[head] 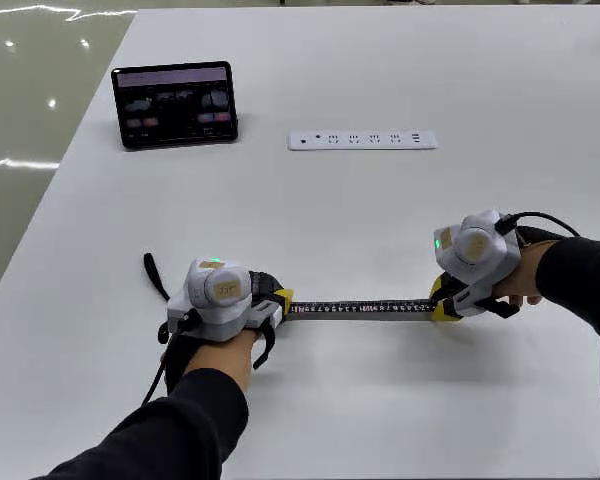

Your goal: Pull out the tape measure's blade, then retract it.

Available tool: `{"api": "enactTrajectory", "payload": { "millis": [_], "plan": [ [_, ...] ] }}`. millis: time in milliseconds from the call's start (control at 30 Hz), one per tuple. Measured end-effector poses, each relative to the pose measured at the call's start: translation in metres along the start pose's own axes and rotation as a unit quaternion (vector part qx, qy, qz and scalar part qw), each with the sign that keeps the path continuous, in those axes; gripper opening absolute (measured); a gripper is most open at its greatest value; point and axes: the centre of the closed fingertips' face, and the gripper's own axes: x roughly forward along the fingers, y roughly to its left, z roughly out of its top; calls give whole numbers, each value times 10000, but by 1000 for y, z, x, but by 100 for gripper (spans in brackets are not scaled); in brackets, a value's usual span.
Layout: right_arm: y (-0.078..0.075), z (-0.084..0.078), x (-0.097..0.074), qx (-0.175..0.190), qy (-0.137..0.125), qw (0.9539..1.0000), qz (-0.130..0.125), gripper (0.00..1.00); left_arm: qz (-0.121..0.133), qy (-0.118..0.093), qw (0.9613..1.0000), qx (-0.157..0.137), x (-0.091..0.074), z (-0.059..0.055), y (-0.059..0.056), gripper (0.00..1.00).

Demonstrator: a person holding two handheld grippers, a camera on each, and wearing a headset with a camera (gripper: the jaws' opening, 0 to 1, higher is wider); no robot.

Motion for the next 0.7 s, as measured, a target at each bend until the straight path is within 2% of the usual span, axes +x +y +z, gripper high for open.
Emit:
{"api": "enactTrajectory", "payload": {
  "millis": [700],
  "plan": [
    [-2, 10, 6, 50, -52, 10000, -34, 11, -26, 0, 10000, -9, 0, 0, 0, 58]
  ]
}}
